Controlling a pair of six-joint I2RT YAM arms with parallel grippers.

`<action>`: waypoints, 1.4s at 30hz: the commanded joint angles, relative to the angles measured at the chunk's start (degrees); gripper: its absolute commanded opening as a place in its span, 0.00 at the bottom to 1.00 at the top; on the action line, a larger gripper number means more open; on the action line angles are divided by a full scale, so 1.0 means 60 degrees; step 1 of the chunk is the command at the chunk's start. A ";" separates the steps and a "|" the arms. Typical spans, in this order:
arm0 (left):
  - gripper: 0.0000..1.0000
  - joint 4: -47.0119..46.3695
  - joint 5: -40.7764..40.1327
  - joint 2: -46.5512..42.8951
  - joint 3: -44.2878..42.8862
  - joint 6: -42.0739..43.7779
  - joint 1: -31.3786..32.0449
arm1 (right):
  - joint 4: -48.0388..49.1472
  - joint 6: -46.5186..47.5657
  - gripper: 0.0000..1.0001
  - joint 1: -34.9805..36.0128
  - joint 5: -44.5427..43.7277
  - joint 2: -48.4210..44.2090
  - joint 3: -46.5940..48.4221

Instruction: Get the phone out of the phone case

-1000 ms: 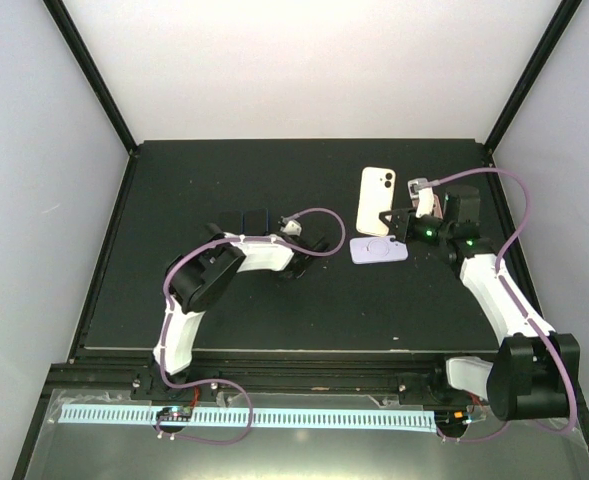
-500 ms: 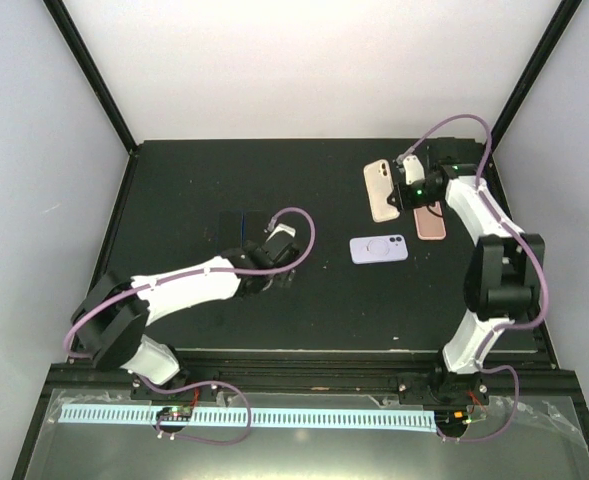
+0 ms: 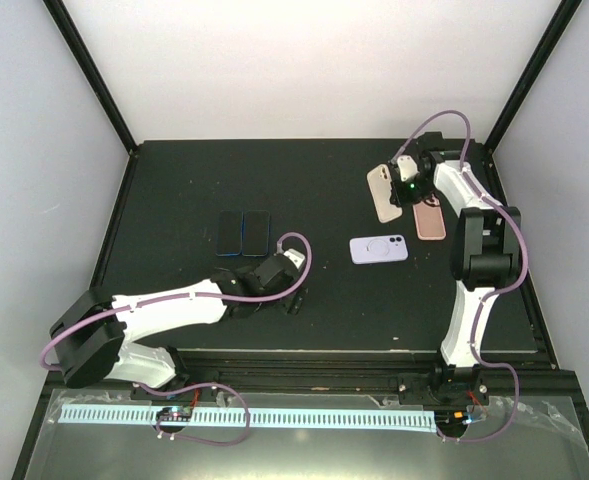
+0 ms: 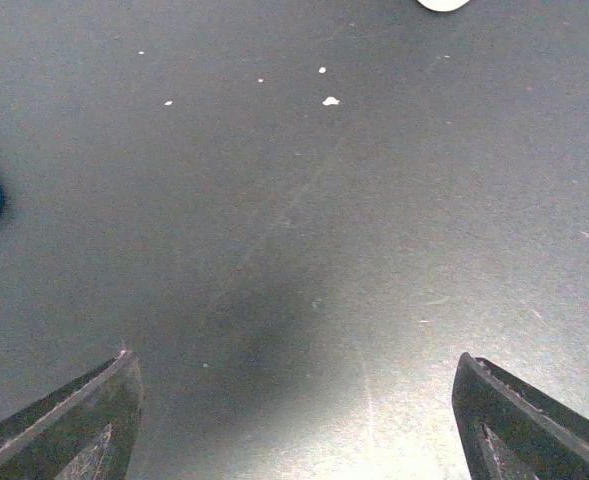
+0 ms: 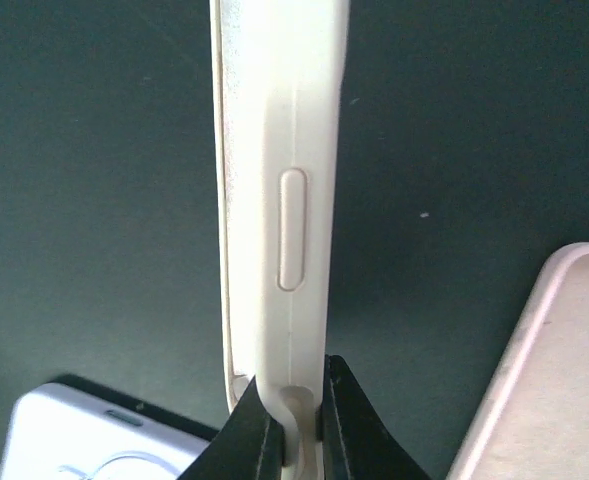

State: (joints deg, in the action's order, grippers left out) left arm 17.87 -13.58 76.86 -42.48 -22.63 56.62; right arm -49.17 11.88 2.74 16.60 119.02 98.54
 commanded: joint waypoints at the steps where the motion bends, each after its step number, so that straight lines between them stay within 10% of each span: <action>1: 0.86 -0.0401 0.0359 -0.0065 0.0038 -0.0190 0.0185 | -0.0325 0.0657 0.01 -0.0111 -0.1037 0.0493 0.0755; 42: 0.85 -0.1093 0.1052 0.0786 -0.0119 -0.0289 0.0311 | -0.1357 0.0739 0.01 -0.0528 0.0690 -0.0449 -0.1438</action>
State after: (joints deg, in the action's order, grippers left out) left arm 13.10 -8.54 80.93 -42.22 -23.22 57.89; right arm -56.36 18.72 -0.47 21.47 115.04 88.27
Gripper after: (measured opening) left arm 0.850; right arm 0.057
